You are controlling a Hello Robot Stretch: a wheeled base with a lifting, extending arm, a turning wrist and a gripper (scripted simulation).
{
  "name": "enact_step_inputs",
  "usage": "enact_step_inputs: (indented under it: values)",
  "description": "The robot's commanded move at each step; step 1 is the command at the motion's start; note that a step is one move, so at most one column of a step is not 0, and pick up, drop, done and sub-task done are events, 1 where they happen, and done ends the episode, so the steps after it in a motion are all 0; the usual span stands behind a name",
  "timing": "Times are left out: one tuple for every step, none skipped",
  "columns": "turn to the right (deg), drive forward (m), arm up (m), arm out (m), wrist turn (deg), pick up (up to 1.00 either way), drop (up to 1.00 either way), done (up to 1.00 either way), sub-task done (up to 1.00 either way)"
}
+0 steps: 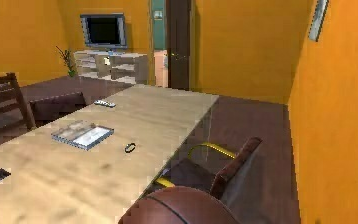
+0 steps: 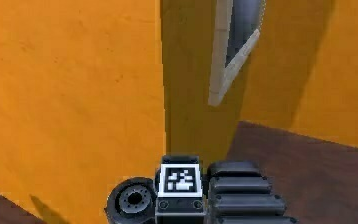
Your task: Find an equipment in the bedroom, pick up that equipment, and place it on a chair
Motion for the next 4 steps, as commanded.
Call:
enact_step_inputs:
  values:
    - [-45.0, 0.00, 0.00, 0.00, 0.0, 0.00, 0.00, 0.00, 0.00]
    - [-12.0, 0.00, 0.00, 0.00, 0.0, 0.00, 0.00, 0.00, 0.00]
    - [45.0, 0.00, 0.00, 0.00, 0.0, 0.00, 0.00, 0.00, 0.00]
    - [45.0, 0.00, 0.00, 0.00, 0.0, 0.00, 0.00, 0.00, 0.00]
